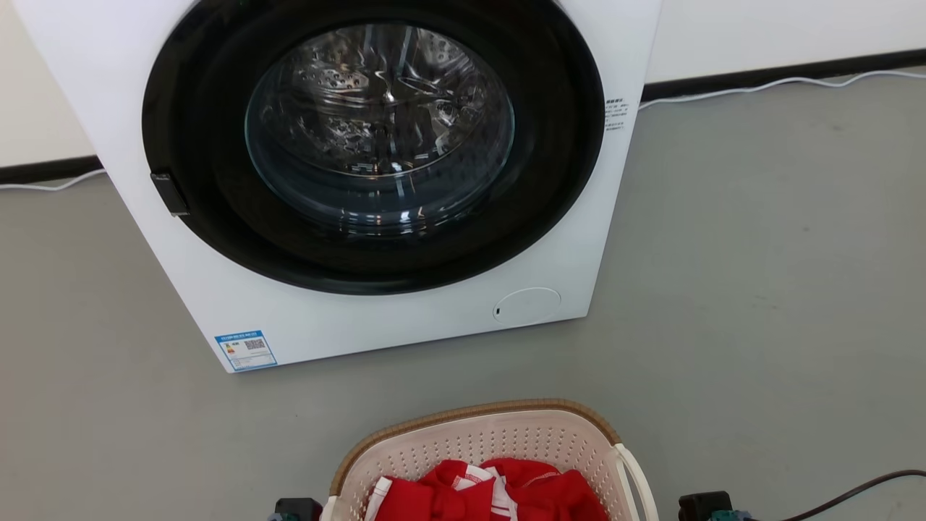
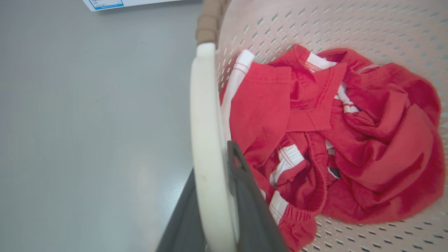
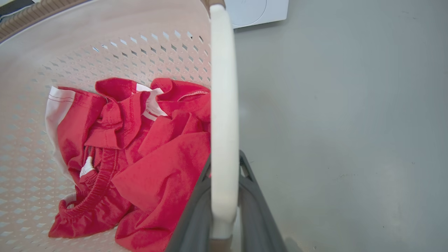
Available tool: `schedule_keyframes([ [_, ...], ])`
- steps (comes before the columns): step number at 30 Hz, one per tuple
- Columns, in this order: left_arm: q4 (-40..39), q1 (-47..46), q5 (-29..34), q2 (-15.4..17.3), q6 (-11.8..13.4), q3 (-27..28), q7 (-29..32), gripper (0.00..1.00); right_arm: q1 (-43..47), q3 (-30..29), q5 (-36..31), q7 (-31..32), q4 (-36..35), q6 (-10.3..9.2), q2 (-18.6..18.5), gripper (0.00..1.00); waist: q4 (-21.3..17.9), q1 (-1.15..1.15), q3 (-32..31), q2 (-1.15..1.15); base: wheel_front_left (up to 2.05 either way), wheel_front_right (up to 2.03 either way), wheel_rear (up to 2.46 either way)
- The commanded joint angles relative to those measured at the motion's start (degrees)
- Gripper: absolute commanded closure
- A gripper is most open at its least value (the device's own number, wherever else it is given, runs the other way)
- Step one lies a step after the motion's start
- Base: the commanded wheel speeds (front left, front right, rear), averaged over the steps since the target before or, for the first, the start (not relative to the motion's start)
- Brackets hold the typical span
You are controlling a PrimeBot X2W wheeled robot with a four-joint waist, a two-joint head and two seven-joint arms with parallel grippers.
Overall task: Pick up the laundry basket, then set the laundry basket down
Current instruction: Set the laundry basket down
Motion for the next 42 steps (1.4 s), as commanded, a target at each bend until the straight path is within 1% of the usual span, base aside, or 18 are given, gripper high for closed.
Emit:
schedule_keyframes([
  [1, 0.4, -2.7, 0.0, 1.6, 0.0, 0.5, -1.1, 1.0, -1.4, 0.3, 0.3, -1.7, -0.3, -0.12, -1.1, 1.0, 0.0, 0.0, 0.6, 0.0, 0.0, 0.0, 0.0],
  [11, 2.0, -6.3, 0.3, 1.7, -0.3, 0.6, -3.1, 1.0, -3.5, 0.2, 0.7, -2.0, -1.6, -0.12, -1.1, 1.0, 0.4, 0.0, 5.1, 0.0, 0.0, 0.0, 0.0],
  [19, 3.0, -8.8, -0.3, 2.6, -0.6, 1.7, -4.7, 1.0, -6.4, -3.6, -1.4, -2.0, -1.5, -0.12, -1.1, 1.0, 1.4, 0.0, 8.0, 0.0, 0.0, 0.0, 0.0],
  [24, 3.4, -11.5, -0.2, 3.4, -0.9, 1.9, -5.1, 1.0, -9.3, -7.4, -4.8, -2.0, -1.2, -0.12, -1.1, 1.0, 2.3, 0.0, 12.4, 0.0, 0.0, 0.0, 0.0],
  [30, 3.6, -16.7, 0.6, 4.3, -0.6, 2.0, -5.8, 1.0, -13.0, -12.9, -10.5, -2.0, -1.1, -0.12, -1.1, 1.0, 3.9, 0.0, 19.7, 0.0, 0.0, 0.0, 0.0],
  [42, 3.2, -27.8, 2.8, 4.9, -0.3, 1.7, -8.1, 1.0, -20.8, -26.8, -23.7, -2.0, -1.8, -0.12, -1.1, 1.0, 7.4, 0.0, 34.4, 0.0, 0.0, 0.0, 0.0],
])
